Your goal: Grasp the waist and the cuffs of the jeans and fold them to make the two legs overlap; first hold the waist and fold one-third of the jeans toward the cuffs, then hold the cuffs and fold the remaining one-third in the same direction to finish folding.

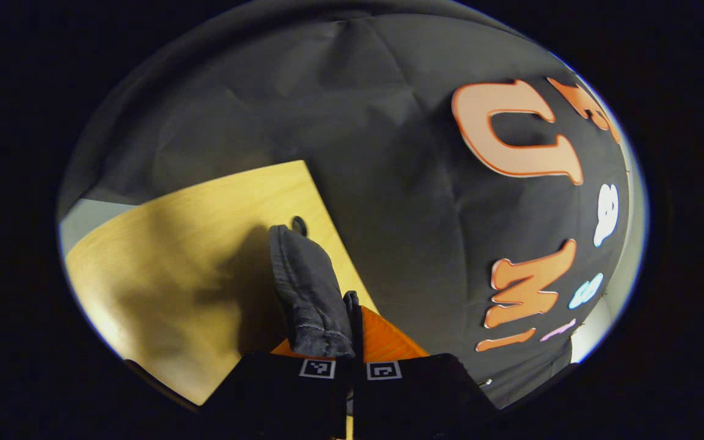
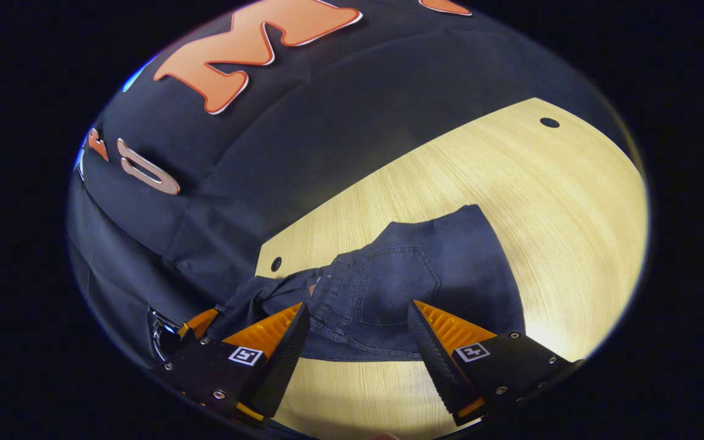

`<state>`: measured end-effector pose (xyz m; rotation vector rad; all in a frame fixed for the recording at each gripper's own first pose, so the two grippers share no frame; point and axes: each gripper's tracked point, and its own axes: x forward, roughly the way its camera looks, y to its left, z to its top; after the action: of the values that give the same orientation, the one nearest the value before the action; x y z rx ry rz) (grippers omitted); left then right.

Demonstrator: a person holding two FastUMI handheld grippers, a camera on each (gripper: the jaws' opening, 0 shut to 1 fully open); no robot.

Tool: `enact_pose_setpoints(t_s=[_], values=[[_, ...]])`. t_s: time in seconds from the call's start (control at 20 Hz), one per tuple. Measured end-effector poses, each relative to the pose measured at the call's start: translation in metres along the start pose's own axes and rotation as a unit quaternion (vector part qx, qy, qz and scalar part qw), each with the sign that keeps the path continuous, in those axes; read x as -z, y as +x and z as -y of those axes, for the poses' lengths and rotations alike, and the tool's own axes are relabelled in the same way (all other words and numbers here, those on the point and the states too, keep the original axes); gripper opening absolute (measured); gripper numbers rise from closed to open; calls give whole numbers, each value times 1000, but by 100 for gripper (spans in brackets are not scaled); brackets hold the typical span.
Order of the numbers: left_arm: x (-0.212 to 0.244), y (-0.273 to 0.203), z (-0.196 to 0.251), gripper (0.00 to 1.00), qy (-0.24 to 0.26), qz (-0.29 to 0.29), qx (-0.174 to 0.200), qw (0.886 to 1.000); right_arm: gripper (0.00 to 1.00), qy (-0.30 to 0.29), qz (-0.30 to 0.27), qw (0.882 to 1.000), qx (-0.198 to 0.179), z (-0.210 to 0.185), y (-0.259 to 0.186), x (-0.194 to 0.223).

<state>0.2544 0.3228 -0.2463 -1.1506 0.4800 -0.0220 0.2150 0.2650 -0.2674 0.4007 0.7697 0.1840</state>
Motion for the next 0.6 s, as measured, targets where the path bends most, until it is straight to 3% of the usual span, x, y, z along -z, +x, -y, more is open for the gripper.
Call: enact_pose_setpoints(t_s=[0.3, 0.6], values=[[87, 17, 120, 5, 50, -47, 51, 996, 98, 7, 46, 999, -5, 40, -55, -38], [181, 60, 172, 4, 55, -70, 38, 995, 98, 42, 92, 995, -16, 89, -117, -81]])
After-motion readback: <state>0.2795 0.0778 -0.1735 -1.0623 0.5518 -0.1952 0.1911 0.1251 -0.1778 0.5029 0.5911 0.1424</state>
